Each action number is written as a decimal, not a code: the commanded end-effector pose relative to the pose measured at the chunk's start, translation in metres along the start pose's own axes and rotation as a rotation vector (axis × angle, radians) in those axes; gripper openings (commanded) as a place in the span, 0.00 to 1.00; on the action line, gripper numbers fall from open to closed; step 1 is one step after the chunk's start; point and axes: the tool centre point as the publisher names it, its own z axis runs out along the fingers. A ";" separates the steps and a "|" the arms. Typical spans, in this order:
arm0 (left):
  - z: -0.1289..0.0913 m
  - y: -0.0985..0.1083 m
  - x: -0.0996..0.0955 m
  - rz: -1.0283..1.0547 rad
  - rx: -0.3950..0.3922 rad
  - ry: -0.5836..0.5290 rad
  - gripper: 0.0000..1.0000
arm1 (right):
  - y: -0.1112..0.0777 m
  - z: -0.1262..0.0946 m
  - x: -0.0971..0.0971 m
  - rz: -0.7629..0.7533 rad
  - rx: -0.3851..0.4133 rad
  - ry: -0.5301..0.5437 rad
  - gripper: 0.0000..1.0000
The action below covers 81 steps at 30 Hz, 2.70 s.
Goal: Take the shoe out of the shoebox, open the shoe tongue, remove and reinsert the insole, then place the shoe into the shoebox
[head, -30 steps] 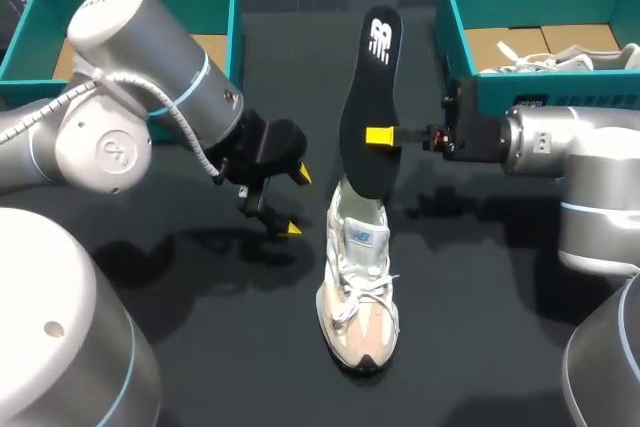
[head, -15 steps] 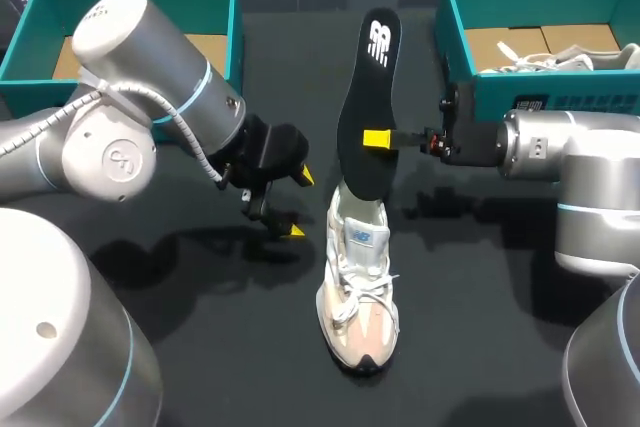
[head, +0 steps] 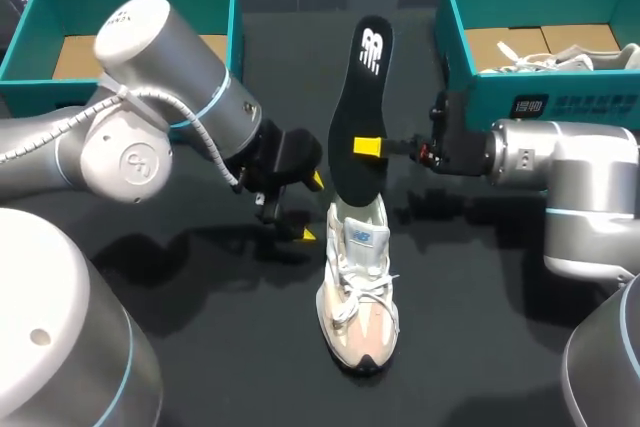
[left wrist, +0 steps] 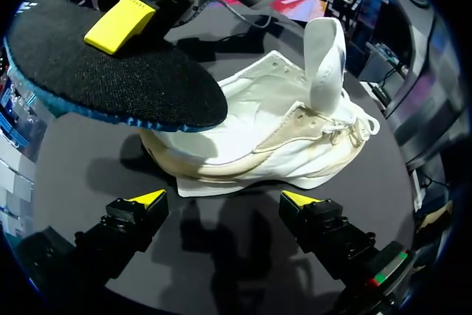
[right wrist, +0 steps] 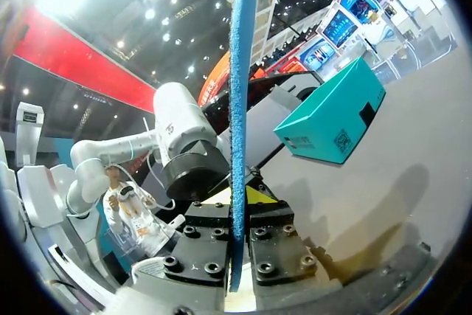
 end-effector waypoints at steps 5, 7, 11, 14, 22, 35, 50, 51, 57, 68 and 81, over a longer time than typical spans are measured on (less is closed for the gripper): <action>0.007 -0.004 -0.002 -0.027 -0.010 -0.004 1.00 | -0.003 0.002 -0.003 -0.003 0.006 -0.002 0.00; 0.007 -0.005 -0.003 -0.037 -0.010 -0.003 1.00 | -0.004 0.001 -0.004 -0.003 0.000 -0.003 0.00; 0.008 -0.007 -0.003 -0.045 -0.008 -0.002 1.00 | -0.005 -0.001 -0.005 -0.007 -0.006 -0.001 0.00; 0.009 -0.008 -0.004 -0.048 -0.009 -0.002 1.00 | -0.006 -0.002 -0.005 -0.008 -0.007 -0.002 0.00; 0.010 -0.010 -0.004 -0.038 -0.013 0.002 1.00 | -0.008 -0.005 -0.007 -0.006 -0.008 -0.004 0.00; 0.010 -0.009 -0.003 -0.005 -0.020 0.014 1.00 | -0.009 -0.005 -0.010 0.004 -0.010 0.001 0.00; 0.010 -0.009 -0.003 -0.002 -0.022 0.016 1.00 | -0.011 -0.001 -0.008 -0.038 -0.014 0.000 0.00; 0.010 -0.009 -0.003 -0.002 -0.022 0.016 1.00 | -0.011 -0.001 -0.007 -0.043 -0.015 0.001 0.00; 0.010 -0.009 -0.003 -0.002 -0.022 0.016 1.00 | -0.015 0.003 -0.005 -0.084 -0.007 -0.006 0.00; 0.010 -0.009 -0.003 -0.002 -0.022 0.016 1.00 | -0.021 0.002 -0.006 -0.139 0.015 -0.015 0.00; 0.010 -0.009 -0.003 -0.002 -0.022 0.016 1.00 | -0.034 0.003 -0.007 -0.149 0.037 -0.012 0.00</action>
